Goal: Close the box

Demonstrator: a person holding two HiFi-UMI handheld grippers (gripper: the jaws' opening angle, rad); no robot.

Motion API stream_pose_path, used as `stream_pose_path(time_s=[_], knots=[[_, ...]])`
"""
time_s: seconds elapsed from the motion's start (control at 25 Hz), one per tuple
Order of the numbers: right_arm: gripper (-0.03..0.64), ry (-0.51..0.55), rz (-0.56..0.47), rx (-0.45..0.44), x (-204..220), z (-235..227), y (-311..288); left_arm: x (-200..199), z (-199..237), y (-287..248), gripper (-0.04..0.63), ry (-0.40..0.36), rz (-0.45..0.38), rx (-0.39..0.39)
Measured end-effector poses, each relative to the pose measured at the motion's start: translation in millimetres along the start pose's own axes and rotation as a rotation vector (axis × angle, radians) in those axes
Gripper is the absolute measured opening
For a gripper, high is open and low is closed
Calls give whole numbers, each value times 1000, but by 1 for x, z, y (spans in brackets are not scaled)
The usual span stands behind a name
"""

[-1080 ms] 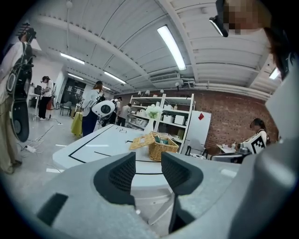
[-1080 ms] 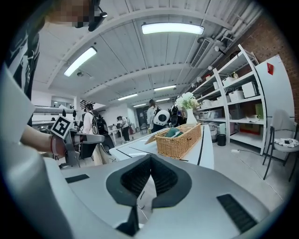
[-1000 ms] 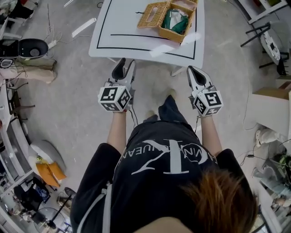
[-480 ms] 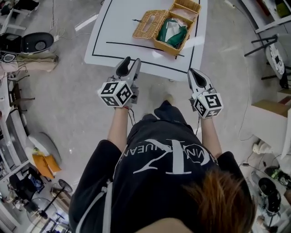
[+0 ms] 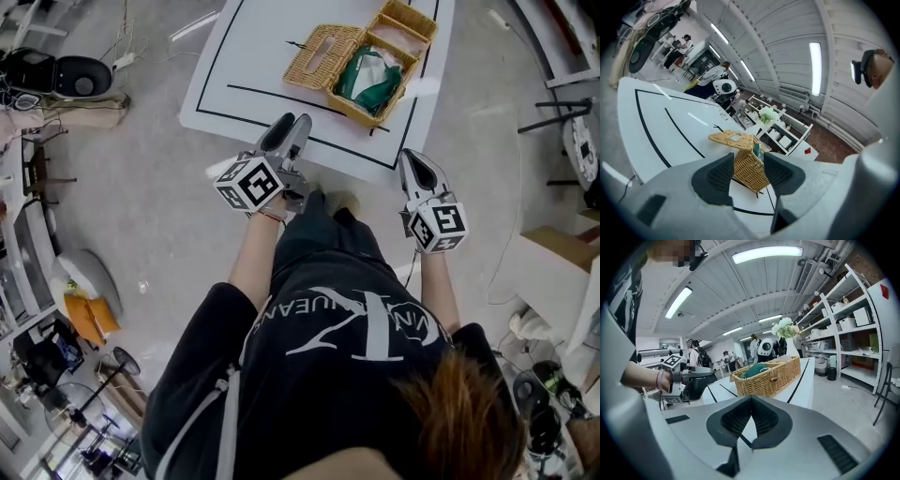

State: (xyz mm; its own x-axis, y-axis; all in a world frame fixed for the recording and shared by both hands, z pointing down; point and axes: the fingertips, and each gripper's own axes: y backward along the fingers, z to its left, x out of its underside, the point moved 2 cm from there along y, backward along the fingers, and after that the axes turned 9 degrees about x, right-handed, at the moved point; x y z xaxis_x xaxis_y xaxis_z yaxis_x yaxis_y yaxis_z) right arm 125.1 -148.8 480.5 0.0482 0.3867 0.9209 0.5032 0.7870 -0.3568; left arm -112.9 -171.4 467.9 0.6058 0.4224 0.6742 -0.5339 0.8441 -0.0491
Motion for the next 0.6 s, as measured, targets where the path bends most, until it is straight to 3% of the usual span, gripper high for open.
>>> stream_pose_path(time_s=[0.48,0.6], knots=[[-2,-5,20,69,-21,-14,-36,-11,28,-50,202,468,-92,117],[-2,-3,22,77,-23,-11,-42,-12,35,-55,202,547,-102,121]])
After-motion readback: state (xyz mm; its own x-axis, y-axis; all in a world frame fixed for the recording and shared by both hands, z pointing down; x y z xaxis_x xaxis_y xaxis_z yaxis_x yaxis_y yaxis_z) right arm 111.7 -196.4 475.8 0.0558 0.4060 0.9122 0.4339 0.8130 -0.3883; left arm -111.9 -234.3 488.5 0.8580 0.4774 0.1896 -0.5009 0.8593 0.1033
